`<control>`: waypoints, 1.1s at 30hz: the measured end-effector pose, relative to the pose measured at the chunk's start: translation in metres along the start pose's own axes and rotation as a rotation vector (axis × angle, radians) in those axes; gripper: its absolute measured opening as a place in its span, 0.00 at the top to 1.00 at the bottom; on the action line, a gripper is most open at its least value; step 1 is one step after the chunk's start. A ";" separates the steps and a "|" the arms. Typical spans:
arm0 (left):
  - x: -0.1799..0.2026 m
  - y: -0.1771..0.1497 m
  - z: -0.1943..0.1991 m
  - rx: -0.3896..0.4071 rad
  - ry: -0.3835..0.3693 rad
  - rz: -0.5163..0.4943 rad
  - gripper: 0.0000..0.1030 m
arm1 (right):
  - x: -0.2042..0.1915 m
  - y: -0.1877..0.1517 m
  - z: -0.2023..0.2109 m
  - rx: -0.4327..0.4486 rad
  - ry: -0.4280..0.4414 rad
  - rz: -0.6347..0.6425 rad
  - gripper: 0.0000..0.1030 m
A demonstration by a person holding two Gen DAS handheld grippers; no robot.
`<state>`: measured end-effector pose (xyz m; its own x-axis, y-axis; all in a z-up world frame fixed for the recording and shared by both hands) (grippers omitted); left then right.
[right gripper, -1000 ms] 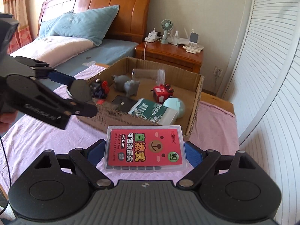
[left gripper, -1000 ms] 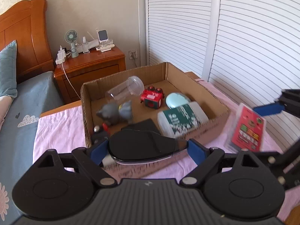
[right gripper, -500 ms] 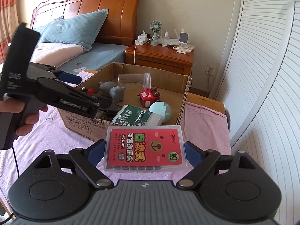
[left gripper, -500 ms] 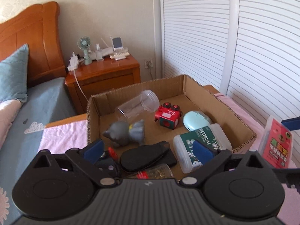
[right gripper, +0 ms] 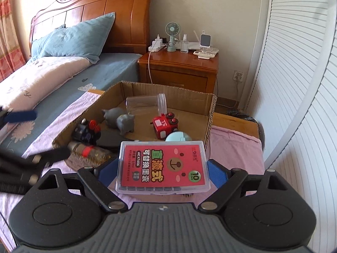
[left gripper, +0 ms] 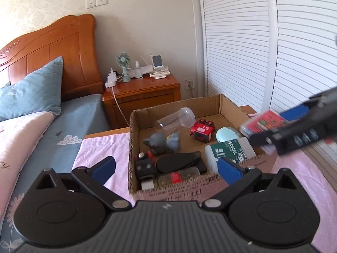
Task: Organize rigid objects
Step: 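Carry the black oval object and red card box into the box and release both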
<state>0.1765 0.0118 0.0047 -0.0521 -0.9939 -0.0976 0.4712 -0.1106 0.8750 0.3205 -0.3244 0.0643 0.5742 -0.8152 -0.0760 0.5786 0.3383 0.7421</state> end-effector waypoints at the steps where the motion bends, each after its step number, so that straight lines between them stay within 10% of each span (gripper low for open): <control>1: -0.001 -0.003 0.004 0.002 0.002 0.012 0.01 | 0.000 0.004 -0.005 -0.002 0.001 -0.005 0.11; 21: -0.008 -0.024 0.039 -0.052 0.049 0.062 0.01 | 0.026 0.050 -0.135 -0.135 -0.054 -0.191 0.10; 33: -0.011 -0.026 0.039 -0.075 0.019 0.098 0.01 | 0.025 0.059 -0.119 -0.117 -0.090 -0.176 0.00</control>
Point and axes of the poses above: each gripper's, at about its wrist camera, not at the fingertips, and z roughly against the way its jaws point, x to its right, y to its top, the point moved 1 cm from there along -z, roughly the way its jaws point, and after that the axes turned 5 degrees about x, right-handed, at the moved point
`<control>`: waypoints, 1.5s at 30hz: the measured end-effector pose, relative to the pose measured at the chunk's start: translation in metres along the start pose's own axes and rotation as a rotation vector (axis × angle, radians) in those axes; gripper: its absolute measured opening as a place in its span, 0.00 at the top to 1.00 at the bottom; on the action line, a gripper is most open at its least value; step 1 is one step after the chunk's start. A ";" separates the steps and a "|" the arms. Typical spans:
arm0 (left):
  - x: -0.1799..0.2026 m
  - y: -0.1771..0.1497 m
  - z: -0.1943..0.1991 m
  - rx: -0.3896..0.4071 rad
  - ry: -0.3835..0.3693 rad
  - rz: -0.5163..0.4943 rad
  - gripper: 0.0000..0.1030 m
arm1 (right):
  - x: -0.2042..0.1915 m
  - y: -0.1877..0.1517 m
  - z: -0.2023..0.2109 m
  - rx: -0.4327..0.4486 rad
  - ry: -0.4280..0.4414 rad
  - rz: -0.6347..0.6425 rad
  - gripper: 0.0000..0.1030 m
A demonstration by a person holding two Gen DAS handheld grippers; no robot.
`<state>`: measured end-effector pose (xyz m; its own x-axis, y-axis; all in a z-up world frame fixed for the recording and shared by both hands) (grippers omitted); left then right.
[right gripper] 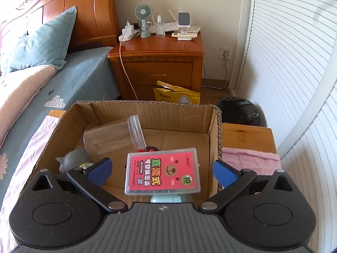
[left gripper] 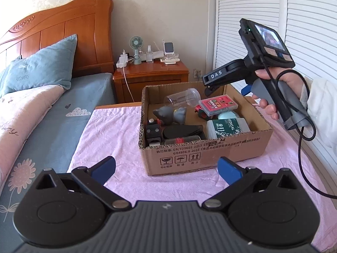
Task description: Organize rigid objects
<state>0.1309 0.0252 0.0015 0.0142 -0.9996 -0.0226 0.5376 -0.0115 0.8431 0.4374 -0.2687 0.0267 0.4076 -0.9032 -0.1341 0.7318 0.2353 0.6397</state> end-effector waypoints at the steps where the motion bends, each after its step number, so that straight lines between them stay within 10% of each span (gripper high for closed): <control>1: 0.000 0.000 0.000 0.000 0.005 0.003 0.01 | 0.001 -0.001 0.004 -0.008 0.002 -0.008 0.00; 21: -0.009 0.015 0.000 -0.100 0.098 0.068 0.01 | -0.027 -0.129 0.170 0.012 -0.150 -0.002 0.00; 45: 0.005 0.018 0.014 -0.109 0.076 0.034 0.01 | -0.033 -0.153 0.203 0.087 -0.153 -0.087 0.00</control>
Point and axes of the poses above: each gripper's, at about its wrist camera, not at the fingertips, and z roughly against the way its jaws point, x to its right, y to its top, the point moved 1 cm from there along -z, roughly the way its jaws point, and after that the axes turned 5 degrees about x, right-handed, at the moved point
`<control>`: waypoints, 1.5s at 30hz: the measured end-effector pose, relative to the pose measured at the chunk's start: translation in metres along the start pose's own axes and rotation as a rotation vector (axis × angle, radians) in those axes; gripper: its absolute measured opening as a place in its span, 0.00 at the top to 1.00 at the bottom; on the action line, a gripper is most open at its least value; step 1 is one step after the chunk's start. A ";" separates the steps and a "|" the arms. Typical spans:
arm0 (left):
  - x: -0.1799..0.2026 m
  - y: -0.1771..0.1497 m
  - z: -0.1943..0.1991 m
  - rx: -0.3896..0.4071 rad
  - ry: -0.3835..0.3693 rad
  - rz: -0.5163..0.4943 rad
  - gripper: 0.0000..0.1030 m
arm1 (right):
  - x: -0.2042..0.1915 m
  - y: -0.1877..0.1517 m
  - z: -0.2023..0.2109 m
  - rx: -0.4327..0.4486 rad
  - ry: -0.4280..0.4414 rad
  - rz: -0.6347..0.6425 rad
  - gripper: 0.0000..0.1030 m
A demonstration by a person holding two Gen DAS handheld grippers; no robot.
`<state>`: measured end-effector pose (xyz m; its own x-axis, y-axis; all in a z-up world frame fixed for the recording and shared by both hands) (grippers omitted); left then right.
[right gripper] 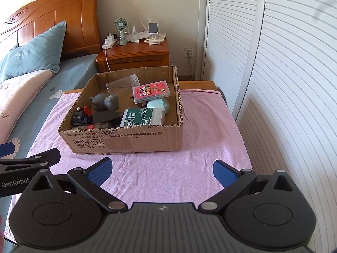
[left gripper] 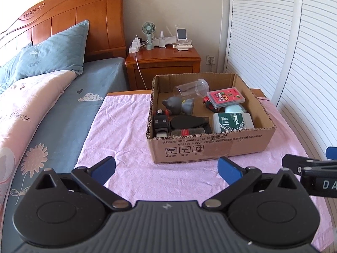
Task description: Organize rigid objects
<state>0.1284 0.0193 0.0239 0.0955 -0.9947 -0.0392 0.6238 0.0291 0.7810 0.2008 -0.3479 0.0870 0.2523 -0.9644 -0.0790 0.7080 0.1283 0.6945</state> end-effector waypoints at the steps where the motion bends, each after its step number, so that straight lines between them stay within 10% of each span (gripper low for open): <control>1: 0.000 0.000 0.001 0.001 0.000 -0.001 0.01 | 0.000 0.000 0.001 0.003 -0.001 -0.001 0.00; 45: 0.002 0.000 0.008 -0.010 -0.010 -0.002 0.01 | 0.003 -0.001 0.002 0.013 -0.005 -0.012 0.00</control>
Point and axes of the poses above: each gripper's, at about its wrist camera, not at the fingertips, and z roughly against the way its jaws point, x to its right, y to its top, the point moved 1 cm from there along -z, roughly the way its jaws point, and after that the axes turned 5 degrees about x, right-handed, at the moved point
